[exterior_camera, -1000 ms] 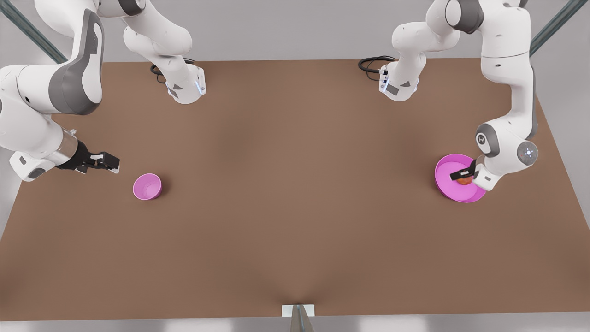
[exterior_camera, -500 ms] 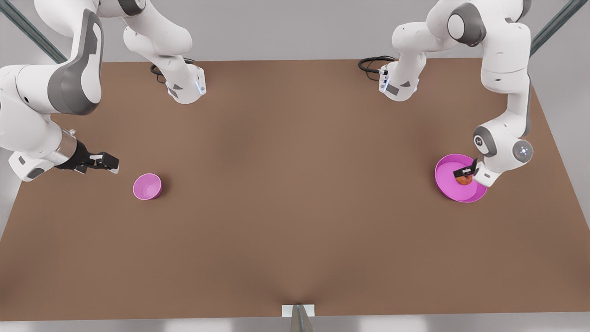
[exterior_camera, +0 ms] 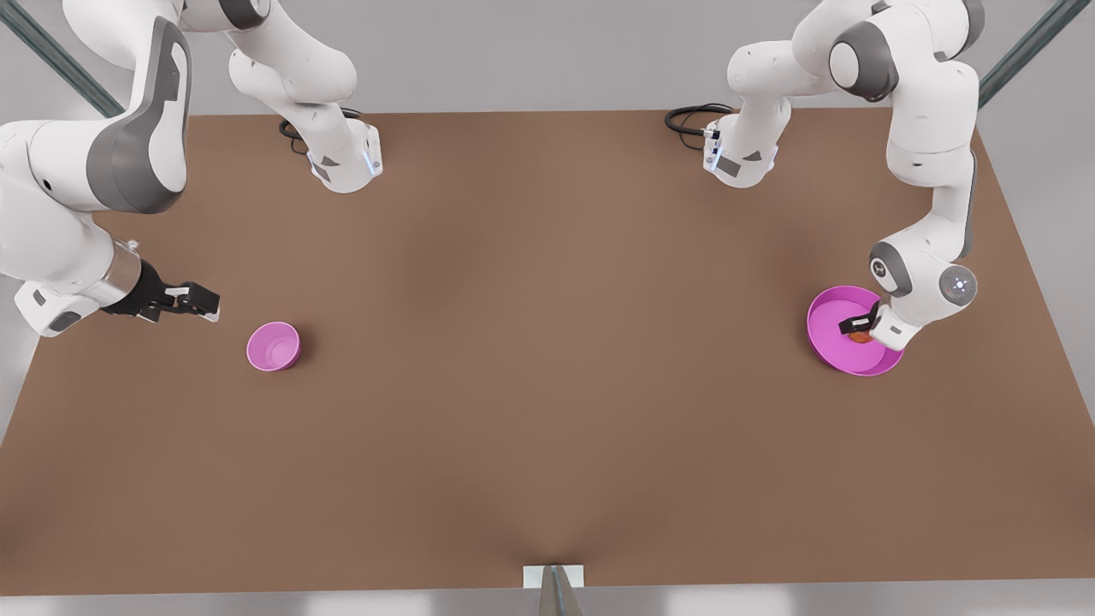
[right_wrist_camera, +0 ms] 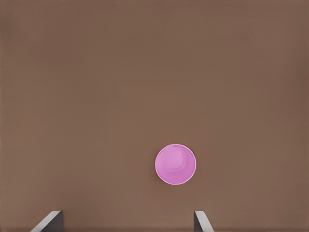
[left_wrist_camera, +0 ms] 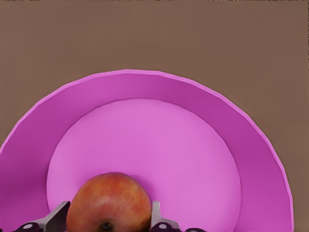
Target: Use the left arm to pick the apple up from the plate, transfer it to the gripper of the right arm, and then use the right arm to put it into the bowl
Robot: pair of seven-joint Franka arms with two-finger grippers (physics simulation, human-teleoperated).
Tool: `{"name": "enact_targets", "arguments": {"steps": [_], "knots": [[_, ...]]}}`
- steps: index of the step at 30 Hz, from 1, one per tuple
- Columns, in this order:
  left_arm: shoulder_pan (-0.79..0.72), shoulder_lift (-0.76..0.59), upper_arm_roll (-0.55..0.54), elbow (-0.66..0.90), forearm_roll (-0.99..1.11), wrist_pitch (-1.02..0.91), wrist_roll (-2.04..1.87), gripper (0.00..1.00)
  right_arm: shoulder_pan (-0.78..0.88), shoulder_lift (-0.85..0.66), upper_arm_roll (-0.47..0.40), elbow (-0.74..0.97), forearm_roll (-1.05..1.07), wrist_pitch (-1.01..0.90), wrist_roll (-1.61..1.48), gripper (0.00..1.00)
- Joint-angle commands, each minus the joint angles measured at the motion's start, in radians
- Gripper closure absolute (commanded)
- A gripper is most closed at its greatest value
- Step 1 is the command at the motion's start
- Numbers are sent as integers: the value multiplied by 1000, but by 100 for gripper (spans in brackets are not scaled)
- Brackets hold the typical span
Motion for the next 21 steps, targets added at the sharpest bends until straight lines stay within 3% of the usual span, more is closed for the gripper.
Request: {"name": "enact_targets", "arguments": {"steps": [1, 4, 8, 14, 21], "knots": [[0, -1, -1, 2, 1, 10, 43, 14, 0, -1, 0, 0, 1, 1, -10, 0], [0, 6, -2, 8, 1, 12, 43, 14, 0, -1, 0, 0, 1, -1, -10, 0], [0, 12, -5, 8, 1, 12, 43, 25, 0, -1, 0, 0, 1, 1, -10, 0], [0, 13, -5, 19, -11, 10, 49, 33, -2, -1, 0, 0, 1, 1, -16, 0], [-14, 13, -57, 277, -10, -203, 133, 41, 8, 2, 6, 0, 4, 4, 0, 0]]}}
